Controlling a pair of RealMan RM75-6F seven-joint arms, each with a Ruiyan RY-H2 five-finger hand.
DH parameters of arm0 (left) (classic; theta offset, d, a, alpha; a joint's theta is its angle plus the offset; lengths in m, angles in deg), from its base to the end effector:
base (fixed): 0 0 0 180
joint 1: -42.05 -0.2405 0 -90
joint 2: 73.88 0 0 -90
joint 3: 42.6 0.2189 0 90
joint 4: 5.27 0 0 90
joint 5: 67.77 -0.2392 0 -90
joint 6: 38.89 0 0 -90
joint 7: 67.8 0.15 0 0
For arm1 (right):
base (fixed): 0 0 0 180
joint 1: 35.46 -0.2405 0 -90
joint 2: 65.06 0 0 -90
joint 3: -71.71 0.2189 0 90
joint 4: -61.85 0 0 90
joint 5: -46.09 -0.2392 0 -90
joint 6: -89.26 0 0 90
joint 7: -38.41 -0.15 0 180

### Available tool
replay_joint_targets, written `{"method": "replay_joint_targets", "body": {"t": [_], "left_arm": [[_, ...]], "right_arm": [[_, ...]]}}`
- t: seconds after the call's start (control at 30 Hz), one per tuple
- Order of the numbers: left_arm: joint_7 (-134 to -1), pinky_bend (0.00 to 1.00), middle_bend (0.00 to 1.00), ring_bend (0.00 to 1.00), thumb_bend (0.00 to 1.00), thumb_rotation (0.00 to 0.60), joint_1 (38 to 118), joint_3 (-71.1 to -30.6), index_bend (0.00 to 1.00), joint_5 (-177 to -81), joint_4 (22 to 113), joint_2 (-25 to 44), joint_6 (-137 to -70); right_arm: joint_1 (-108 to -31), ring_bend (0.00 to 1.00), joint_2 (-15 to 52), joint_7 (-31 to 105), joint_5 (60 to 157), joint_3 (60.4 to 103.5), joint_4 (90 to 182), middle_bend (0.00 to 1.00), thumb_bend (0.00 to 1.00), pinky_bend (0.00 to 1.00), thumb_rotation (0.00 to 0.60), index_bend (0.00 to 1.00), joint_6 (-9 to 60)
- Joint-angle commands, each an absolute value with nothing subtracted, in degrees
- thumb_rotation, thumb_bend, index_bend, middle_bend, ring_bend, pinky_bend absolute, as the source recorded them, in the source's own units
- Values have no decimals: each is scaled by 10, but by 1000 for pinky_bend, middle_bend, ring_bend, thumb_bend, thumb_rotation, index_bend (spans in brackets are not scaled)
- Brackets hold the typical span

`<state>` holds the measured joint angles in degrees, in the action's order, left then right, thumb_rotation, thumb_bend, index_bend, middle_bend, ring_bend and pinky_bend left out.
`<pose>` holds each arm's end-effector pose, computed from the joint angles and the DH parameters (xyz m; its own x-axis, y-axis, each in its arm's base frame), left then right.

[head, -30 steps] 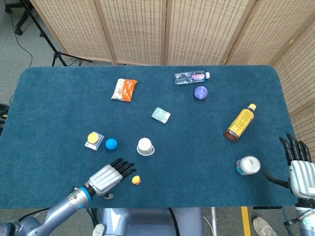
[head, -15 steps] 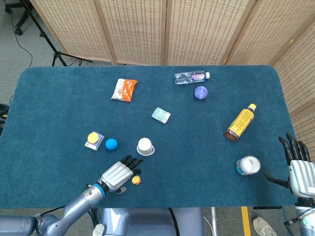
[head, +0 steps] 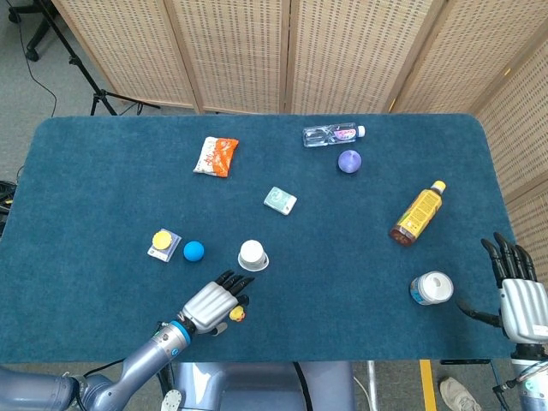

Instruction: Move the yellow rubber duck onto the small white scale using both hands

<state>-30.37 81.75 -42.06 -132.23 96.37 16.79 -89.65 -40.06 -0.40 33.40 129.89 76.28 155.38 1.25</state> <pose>-0.0863 0.2038 -0.1001 0.6095 0.4318 0.6649 0.7358 -0.6203 -0.2718 -0.2838 -0.1915 0.1247 0.2801 0.0766 0.9569 -0.9600 0.0215 0.2793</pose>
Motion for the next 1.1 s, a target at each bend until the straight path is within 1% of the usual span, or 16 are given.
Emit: {"method": "replay_joint_targets", "body": {"t": [0.03, 0.3, 0.4, 0.47, 0.57, 0.77, 0.9, 1.1], "left_arm": [[-301, 0, 0, 0, 291, 600, 819, -418, 336, -1317, 958, 175, -901], [-307, 0, 0, 0, 303, 600, 824, -413, 386, -1315, 946, 188, -907], [-306, 0, 0, 0, 312, 600, 823, -411, 430, -1315, 943, 193, -914], [-303, 0, 0, 0, 333, 600, 822, -411, 476, -1316, 940, 196, -923], [-299, 0, 0, 0, 362, 600, 820, -410, 515, -1316, 936, 200, -932], [-300, 0, 0, 0, 367, 600, 820, -409, 528, -1312, 939, 199, -936], [-320, 0, 0, 0, 367, 600, 817, -408, 532, -1330, 954, 179, -942], [-369, 0, 0, 0, 369, 600, 805, -409, 534, -1384, 1004, 99, -967]], "right_arm": [[-400, 0, -5, 333, 1297, 765, 1554, 0, 0, 0, 600, 40, 14], [-399, 0, -6, 328, 1297, 768, 1554, 0, 0, 0, 600, 40, 18], [-398, 0, -6, 328, 1297, 768, 1553, 0, 0, 0, 600, 40, 19], [-398, 0, -7, 328, 1298, 769, 1554, 0, 0, 0, 600, 40, 21], [-398, 0, -7, 328, 1298, 769, 1554, 0, 0, 0, 600, 40, 21], [-397, 0, -7, 329, 1298, 770, 1554, 0, 0, 0, 600, 40, 23], [-397, 0, -7, 329, 1298, 771, 1554, 0, 0, 0, 600, 40, 23], [-396, 0, -7, 329, 1300, 772, 1555, 0, 0, 0, 600, 40, 24]]}}
